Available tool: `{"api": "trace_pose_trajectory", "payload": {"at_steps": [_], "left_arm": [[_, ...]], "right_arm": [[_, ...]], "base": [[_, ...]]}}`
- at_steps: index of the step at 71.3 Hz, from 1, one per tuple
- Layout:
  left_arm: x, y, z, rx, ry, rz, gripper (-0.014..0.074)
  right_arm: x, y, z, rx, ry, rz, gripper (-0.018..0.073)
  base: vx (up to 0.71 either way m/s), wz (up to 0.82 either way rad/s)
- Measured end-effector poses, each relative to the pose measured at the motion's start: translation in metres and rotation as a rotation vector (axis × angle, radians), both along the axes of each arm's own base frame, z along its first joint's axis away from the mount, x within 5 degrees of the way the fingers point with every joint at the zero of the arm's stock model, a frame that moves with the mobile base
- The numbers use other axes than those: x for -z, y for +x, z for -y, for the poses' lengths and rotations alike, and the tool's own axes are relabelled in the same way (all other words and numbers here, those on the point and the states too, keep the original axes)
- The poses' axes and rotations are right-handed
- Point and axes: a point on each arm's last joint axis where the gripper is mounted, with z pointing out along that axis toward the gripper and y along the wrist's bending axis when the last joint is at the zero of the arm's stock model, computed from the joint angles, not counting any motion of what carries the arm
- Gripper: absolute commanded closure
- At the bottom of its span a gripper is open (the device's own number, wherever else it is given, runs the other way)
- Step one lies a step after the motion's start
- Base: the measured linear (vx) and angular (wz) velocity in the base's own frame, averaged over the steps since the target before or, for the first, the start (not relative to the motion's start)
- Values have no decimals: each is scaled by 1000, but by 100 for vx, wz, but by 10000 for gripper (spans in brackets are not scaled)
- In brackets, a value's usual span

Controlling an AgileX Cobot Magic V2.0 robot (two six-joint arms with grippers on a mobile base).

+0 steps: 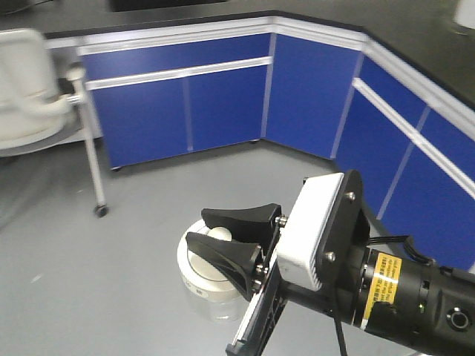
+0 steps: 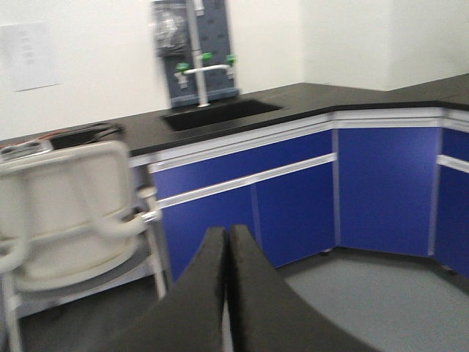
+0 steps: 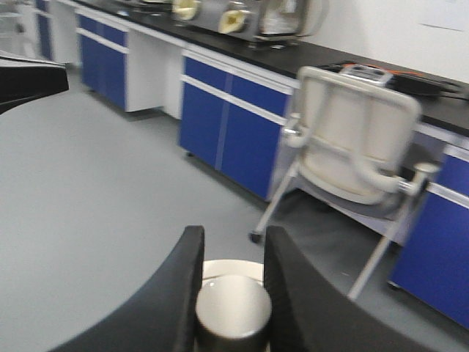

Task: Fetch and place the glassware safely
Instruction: 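Hold the jar in the right gripper while driving to the black counter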

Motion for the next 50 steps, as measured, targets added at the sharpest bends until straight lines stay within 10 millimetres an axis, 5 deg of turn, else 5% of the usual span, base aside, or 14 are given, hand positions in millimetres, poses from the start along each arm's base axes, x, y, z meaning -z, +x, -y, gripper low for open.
{"api": "trace_pose_trajectory", "payload": {"at_steps": [50], "left_arm": [[0, 0, 0, 0, 0, 0, 603]], "right_arm": [[0, 0, 0, 0, 0, 0, 559]], "base": [[25, -71]]}}
